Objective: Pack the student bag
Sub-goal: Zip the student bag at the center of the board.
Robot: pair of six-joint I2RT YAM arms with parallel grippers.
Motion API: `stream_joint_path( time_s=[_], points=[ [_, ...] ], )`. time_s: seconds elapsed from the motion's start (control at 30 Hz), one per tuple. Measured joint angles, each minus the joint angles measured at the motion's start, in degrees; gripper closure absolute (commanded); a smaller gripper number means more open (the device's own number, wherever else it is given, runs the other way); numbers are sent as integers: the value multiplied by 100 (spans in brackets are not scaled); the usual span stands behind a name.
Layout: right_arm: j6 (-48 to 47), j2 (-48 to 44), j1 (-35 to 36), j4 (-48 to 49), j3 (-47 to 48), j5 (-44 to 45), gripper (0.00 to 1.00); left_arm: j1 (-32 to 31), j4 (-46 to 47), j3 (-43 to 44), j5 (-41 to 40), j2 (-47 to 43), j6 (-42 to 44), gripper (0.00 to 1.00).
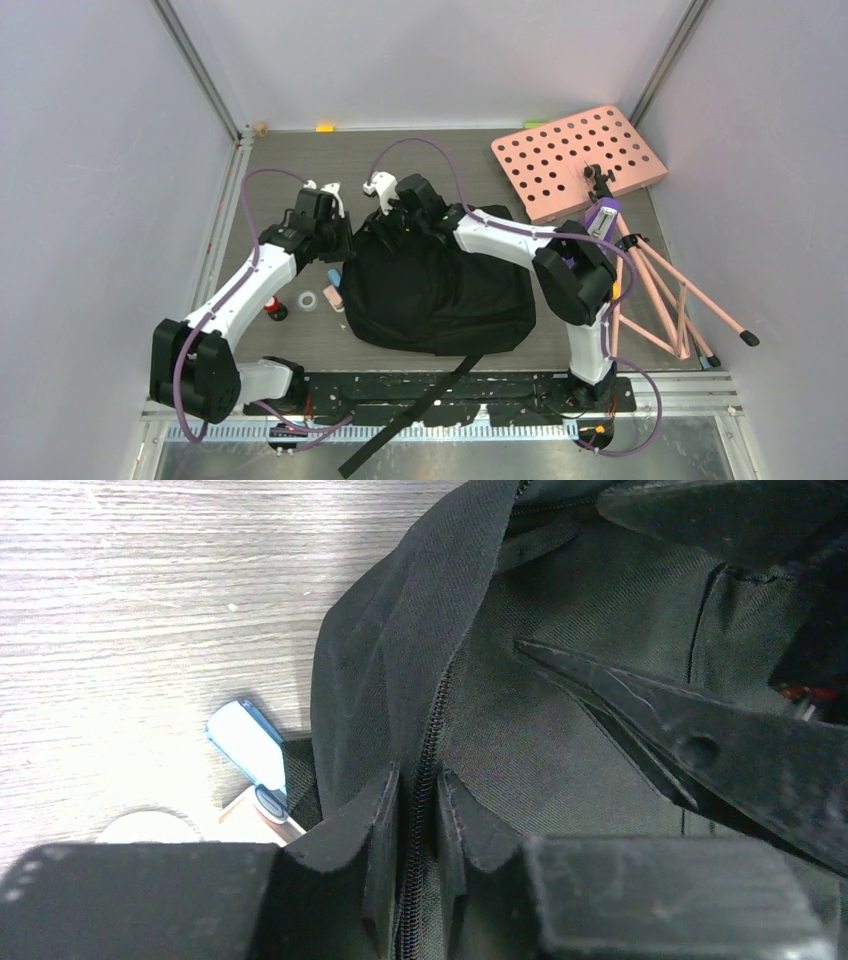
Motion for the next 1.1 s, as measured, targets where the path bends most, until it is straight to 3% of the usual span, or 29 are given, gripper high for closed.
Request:
stream_joint_path(
  time_s=[0.2,0.33,0.53,0.8,1.1],
  points=[
    [-326,343,-4,-168,267,33,43,0,136,-74,28,72,-35,100],
    [-424,492,-4,-273,455,109,58,0,190,-94,52,103,-101,100],
    [-415,627,-9,-278,616,190,98,0,271,-138,85,114,-146,100],
    [-177,337,4,413,-39,699,100,98,459,-323,131,111,-299,100],
    [31,-221,120,1244,-708,2153,100,175,640,-341,186,-13,-474,100]
  ],
)
